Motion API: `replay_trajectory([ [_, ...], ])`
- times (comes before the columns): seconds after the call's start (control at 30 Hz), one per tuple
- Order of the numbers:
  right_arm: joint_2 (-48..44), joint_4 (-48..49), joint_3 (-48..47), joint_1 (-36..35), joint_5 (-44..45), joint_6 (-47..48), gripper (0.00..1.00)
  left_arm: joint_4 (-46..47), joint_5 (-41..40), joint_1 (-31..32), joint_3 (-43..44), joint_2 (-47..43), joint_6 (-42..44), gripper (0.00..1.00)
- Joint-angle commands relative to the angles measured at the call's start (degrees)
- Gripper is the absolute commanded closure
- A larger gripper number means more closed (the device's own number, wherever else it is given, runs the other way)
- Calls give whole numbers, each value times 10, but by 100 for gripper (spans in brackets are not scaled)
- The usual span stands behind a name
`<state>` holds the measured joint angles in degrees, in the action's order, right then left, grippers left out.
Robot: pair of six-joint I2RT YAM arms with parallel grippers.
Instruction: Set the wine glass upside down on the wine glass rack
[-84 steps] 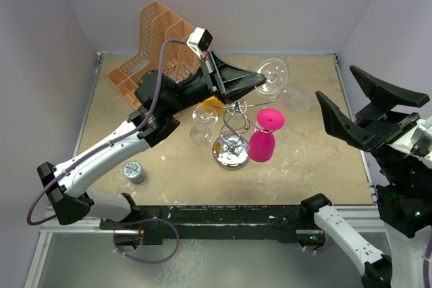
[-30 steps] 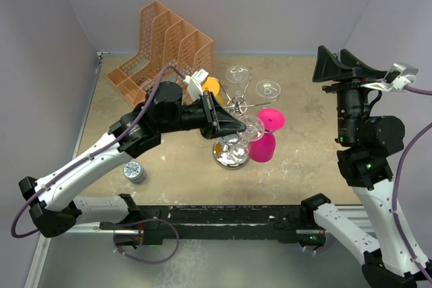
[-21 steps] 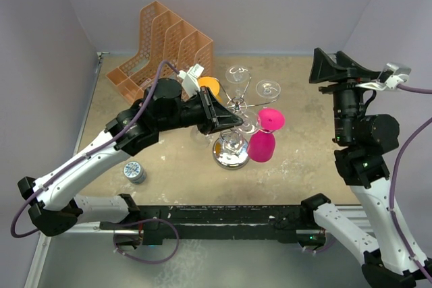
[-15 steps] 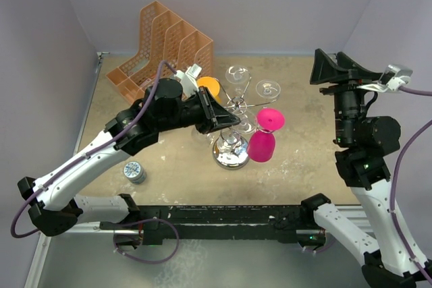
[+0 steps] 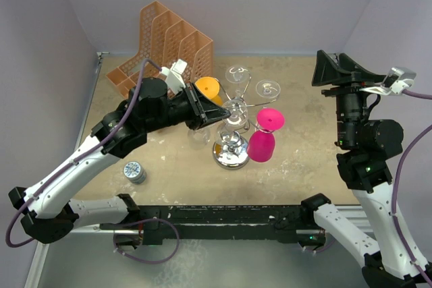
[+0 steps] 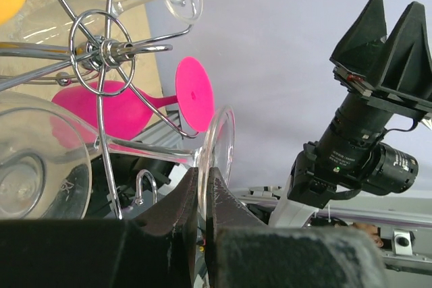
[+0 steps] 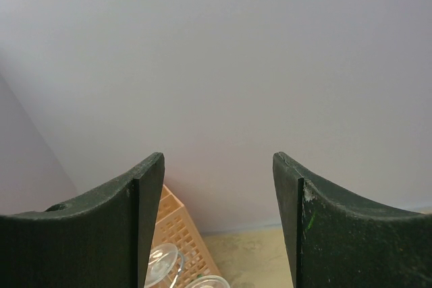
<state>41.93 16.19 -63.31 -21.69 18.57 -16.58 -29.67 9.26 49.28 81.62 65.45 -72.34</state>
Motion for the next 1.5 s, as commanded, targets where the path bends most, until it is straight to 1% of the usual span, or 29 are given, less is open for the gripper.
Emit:
replay_trajectory([
  [0.0, -4, 17, 0, -1, 2, -9, 32, 43, 9, -3, -9, -21, 1, 100],
  [0.2, -5, 14, -1, -1, 3, -7, 33, 50, 23, -3, -32, -41, -6, 100],
  [0.5, 4, 17, 0, -1, -3, -13, 33, 39, 35, -3, -41, -61, -4, 100],
  [0.8, 6, 10, -3, -1, 7, -5, 33, 56, 84, -3, -59, -73, 4, 100],
  [0.97, 5, 10, 3, -1, 14, -6, 32, 71, 139, -3, -68, -73, 10, 100],
  [1.1, 2, 10, 6, -1, 24, -4, 32, 81, 159, -3, -72, -79, 10, 100],
  [1.47, -3, 4, 9, -1, 25, -6, 32, 79, 159, -2, -62, -46, 28, 100],
])
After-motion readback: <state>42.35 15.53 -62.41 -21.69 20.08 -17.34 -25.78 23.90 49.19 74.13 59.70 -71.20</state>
